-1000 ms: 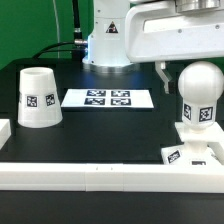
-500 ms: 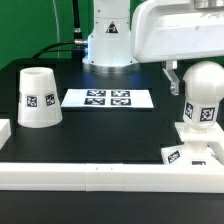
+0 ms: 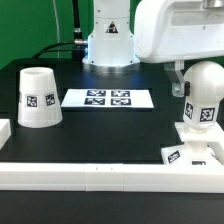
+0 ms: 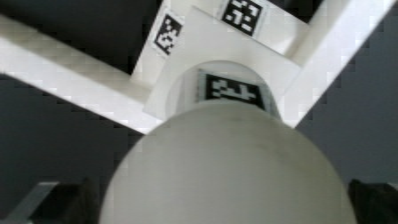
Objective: Assemble lamp
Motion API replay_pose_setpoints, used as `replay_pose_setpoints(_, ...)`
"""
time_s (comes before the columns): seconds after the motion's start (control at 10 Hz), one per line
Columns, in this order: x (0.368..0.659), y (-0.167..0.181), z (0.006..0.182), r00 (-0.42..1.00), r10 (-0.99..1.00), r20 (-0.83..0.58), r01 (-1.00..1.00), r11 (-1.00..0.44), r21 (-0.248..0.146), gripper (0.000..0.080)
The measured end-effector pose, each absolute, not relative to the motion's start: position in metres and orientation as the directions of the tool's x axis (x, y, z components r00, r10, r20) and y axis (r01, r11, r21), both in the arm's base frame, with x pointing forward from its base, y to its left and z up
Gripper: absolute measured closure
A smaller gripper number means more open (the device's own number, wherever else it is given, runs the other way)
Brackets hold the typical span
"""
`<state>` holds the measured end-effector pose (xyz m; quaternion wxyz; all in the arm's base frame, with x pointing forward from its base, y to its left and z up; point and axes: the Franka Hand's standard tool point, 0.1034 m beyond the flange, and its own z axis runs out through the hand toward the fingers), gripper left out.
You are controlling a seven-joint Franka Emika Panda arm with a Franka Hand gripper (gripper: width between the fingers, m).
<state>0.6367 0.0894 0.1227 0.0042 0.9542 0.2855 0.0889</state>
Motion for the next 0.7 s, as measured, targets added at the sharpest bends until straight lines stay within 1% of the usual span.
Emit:
replay_pose_setpoints(0.1, 0.6368, 0.0886, 0.1227, 0.776, 0.61, 0.158, 0.607, -0.791, 0.077, 0.0101)
replay_pose_setpoints(0.3, 0.6378, 0.0911, 0.1237, 0.677, 0.724, 0.133, 0.713, -0.69, 0.124, 0.0101)
replay_pose_setpoints(0.4, 0.6379, 0.0895, 0.1239, 0.576, 0.811, 0.102, 0.797, -0.585, 0.149, 0.0101)
replay_pose_setpoints(0.5, 0.6384, 0.088, 0.1242, 0.482, 0.873, 0.076, 0.857, -0.488, 0.165, 0.0101)
replay_pose_setpoints(0.7, 0.6369, 0.087, 0.121, 0.348, 0.937, 0.036, 0.921, -0.348, 0.173, 0.0101)
